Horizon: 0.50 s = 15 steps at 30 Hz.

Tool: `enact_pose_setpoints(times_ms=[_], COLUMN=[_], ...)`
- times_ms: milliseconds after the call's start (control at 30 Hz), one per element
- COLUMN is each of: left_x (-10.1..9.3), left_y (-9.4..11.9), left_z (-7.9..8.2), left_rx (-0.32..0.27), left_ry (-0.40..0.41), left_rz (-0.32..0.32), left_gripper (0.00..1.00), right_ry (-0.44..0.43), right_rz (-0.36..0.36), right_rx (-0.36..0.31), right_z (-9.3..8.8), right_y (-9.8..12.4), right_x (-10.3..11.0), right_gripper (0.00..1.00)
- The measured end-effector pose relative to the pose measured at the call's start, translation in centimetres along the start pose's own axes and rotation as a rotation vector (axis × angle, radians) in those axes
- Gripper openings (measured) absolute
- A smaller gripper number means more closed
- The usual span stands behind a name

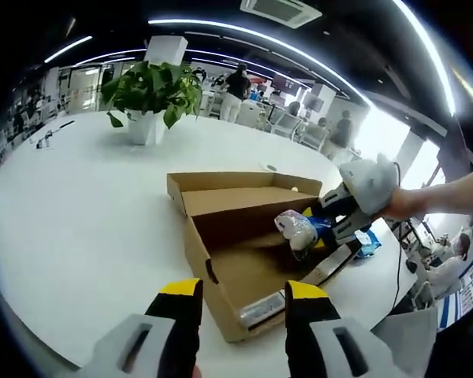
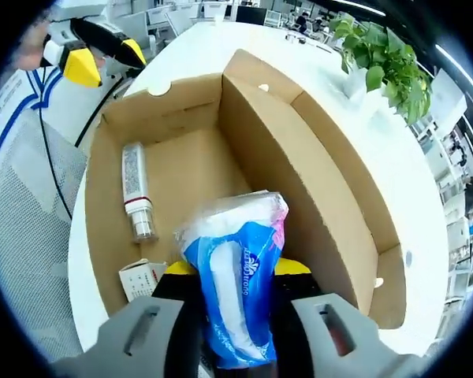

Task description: Operate the shoe box by opening the lid, removing the specified soft item, and placing it in the target area until the item is outside and the box remains undamaged.

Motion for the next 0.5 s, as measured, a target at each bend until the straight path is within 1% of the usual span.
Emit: enact_pose_setpoints(times_ms=[67, 300, 500], left_x=[-0.3, -1.1, -1.6], left_y=[0.1, 0.1, -0.1], left_z=[0.0, 0.1, 0.7], left_rx=[0.001, 0.005, 0.001], left_ry=[-0.001, -0.012, -0.024], left_rz=[-0.003, -0.017, -0.028], left_gripper=[0.42, 0.42, 0.42], right_ry=[0.000, 0.008, -0.008], right_rz=[-0.003, -0.032, -0.049], right_rx=[-0.007, -0.043, -0.077], right_z=[0.1, 0.7, 0.9], right_y=[0.1, 1.6, 3.0], right_x=[0.0, 0.4, 0.3], right_gripper=[0.26, 0.26, 0.26])
Point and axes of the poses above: the point that each gripper's makers call its tool centre point, and the gripper's own axes: y roughly backward along the fingers, x roughly to its left, z roughly out of its top, the point moved 8 cm from there along y, roughly backward along the fingers, and after that the axes turned 2 degrees about z, right-handed, at the moved point
